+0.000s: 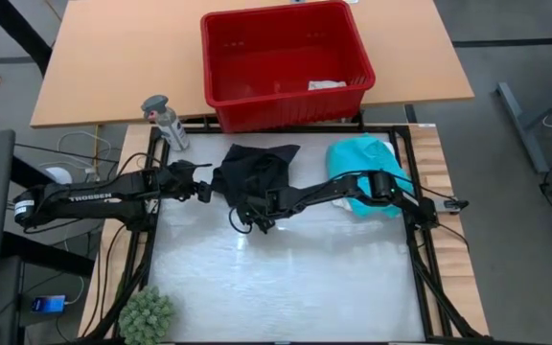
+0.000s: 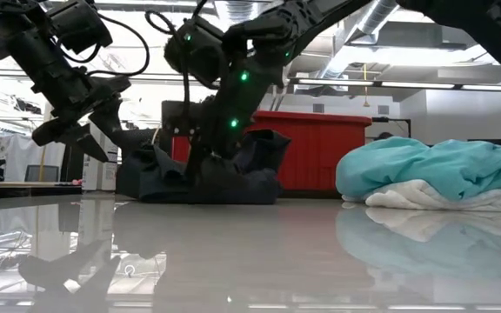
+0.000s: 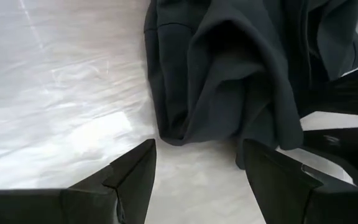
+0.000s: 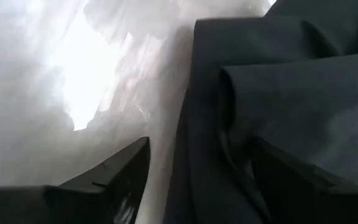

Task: Fold Laundry from Bin
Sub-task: Fold the black shorts

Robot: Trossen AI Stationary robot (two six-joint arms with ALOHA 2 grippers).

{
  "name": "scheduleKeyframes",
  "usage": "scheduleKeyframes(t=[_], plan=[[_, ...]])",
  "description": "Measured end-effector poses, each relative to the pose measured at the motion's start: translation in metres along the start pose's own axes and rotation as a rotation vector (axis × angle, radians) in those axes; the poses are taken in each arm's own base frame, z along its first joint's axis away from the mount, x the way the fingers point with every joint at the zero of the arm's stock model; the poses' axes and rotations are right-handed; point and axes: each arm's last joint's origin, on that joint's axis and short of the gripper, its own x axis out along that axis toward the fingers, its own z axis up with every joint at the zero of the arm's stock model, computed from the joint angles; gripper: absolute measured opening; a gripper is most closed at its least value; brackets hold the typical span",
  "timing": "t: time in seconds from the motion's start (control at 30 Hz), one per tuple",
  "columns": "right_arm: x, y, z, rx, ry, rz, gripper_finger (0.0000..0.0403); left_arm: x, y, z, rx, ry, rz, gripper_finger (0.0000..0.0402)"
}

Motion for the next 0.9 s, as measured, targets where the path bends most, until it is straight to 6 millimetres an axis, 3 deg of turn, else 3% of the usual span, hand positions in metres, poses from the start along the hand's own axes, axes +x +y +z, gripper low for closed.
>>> scheduleKeyframes(t=[0.3, 0.4, 0.57, 0.77, 0.9], plan=[[0.006, -0.012, -0.006, 0.021, 0.001, -0.028, 0.0218, 0.0, 0.002, -0.001, -0.006, 0.001, 0.026, 0.0227], [0.006, -0.013, -0.006, -0.011, 0.021, -0.063, 0.0159, 0.0, 0.002, -0.001, -0.006, 0.0, 0.027, 0.0227], [0.001, -0.01, -0.003, -0.114, 0.042, -0.081, 0.0028, 0.0, 0.002, -0.001, -0.016, -0.001, 0.029, 0.0227], [-0.017, -0.018, 0.008, -0.177, 0.064, -0.077, 0.0034, 0.0, 0.002, -0.001, -0.033, -0.002, 0.029, 0.0227], [-0.022, -0.037, 0.008, -0.143, 0.074, -0.078, 0.0022, 0.0, 0.002, -0.001, -0.05, -0.002, 0.029, 0.0227]])
